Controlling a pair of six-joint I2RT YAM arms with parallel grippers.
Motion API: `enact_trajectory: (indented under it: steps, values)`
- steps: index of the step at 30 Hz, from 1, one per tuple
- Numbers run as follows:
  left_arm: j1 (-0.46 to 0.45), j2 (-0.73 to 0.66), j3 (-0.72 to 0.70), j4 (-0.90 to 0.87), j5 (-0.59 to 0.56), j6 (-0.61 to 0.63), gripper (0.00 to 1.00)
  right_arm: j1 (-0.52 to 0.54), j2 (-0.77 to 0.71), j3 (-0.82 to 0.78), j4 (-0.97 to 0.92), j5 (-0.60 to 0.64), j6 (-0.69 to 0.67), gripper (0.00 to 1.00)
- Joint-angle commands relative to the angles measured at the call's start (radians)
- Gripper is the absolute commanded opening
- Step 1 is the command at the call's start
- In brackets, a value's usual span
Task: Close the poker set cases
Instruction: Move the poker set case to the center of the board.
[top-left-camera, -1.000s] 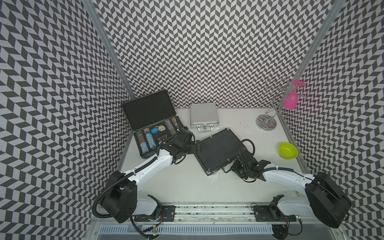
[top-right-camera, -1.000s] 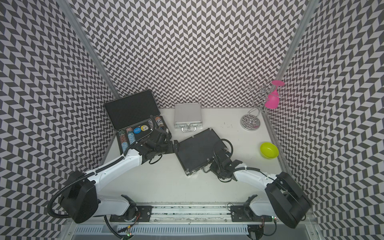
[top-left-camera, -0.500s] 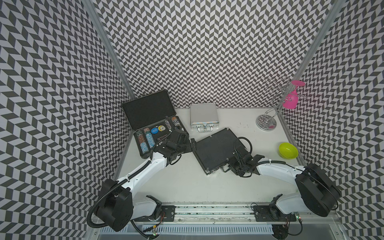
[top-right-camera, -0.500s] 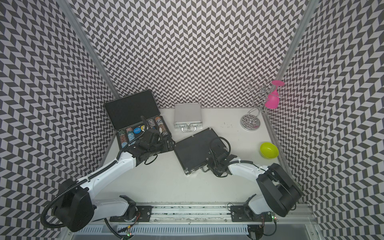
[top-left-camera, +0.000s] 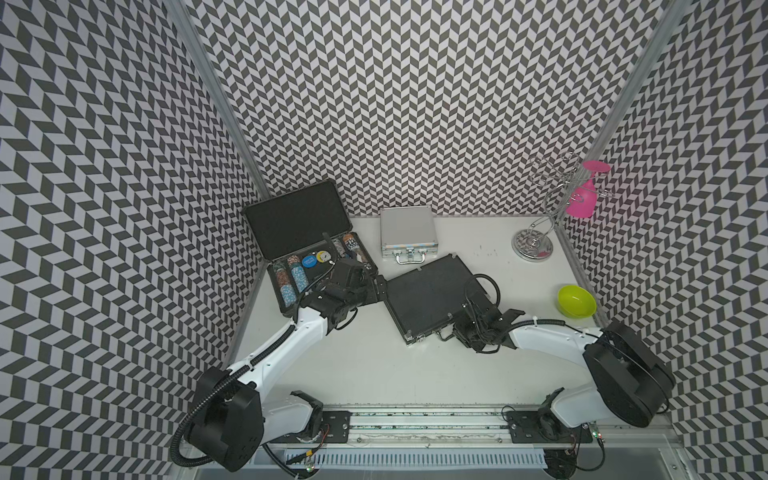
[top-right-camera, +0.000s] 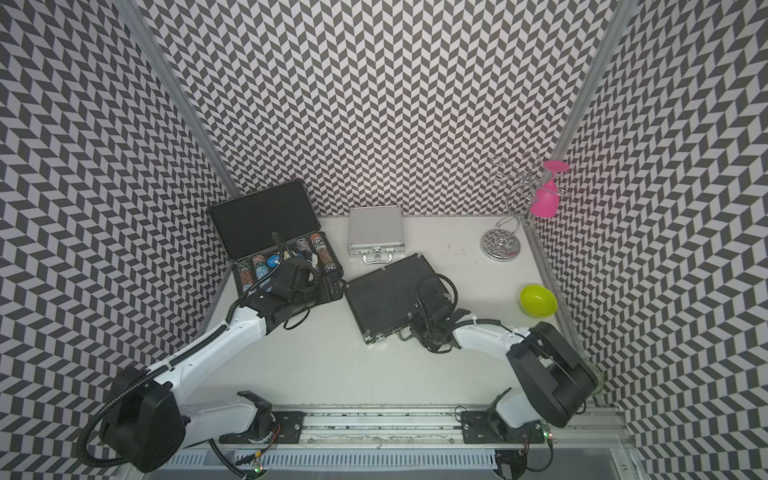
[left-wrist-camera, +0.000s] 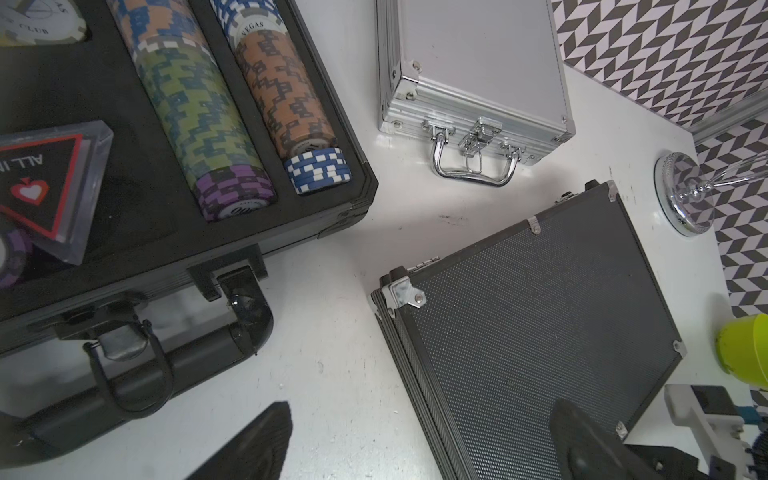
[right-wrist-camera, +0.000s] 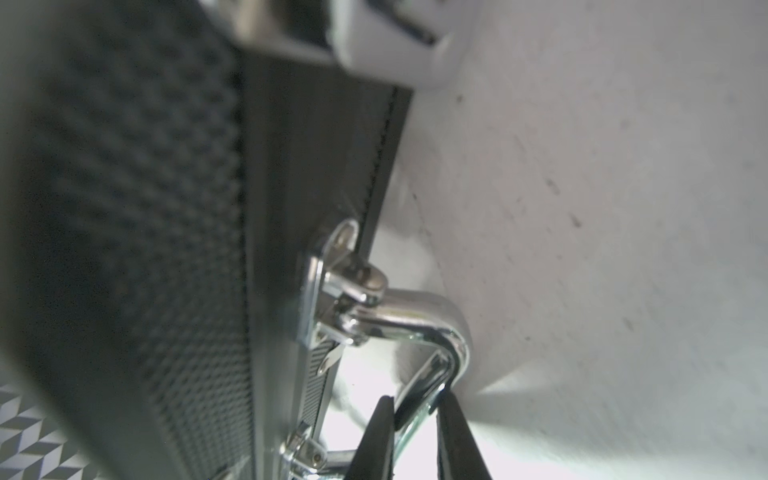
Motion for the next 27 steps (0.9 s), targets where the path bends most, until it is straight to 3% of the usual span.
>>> enact_trajectory:
  steps: [1, 7, 9, 12, 20, 27]
  values:
    - [0.004, -0.024, -0.006, 0.017, 0.003, 0.007, 0.99, 0.01, 0.047, -0.084, -0.054, -0.021, 0.004, 0.13]
    - [-0.002, -0.011, -0.028, 0.028, 0.044, 0.002, 0.99, -0.002, -0.079, -0.05, -0.126, 0.047, -0.015, 0.12]
    - [-0.007, -0.013, -0.043, 0.03, 0.057, -0.007, 0.99, -0.007, -0.095, -0.014, -0.153, 0.069, -0.065, 0.15]
    - [-0.022, -0.023, -0.062, 0.04, 0.07, -0.009, 0.99, -0.009, -0.117, 0.033, -0.196, 0.13, -0.148, 0.3]
    - [-0.121, -0.048, -0.093, 0.016, 0.042, -0.025, 0.99, -0.015, -0.117, 0.032, -0.127, 0.229, -0.365, 0.45]
    - [-0.125, -0.043, -0.088, -0.022, 0.012, -0.016, 0.99, -0.026, -0.063, 0.011, -0.027, 0.28, -0.472, 0.44]
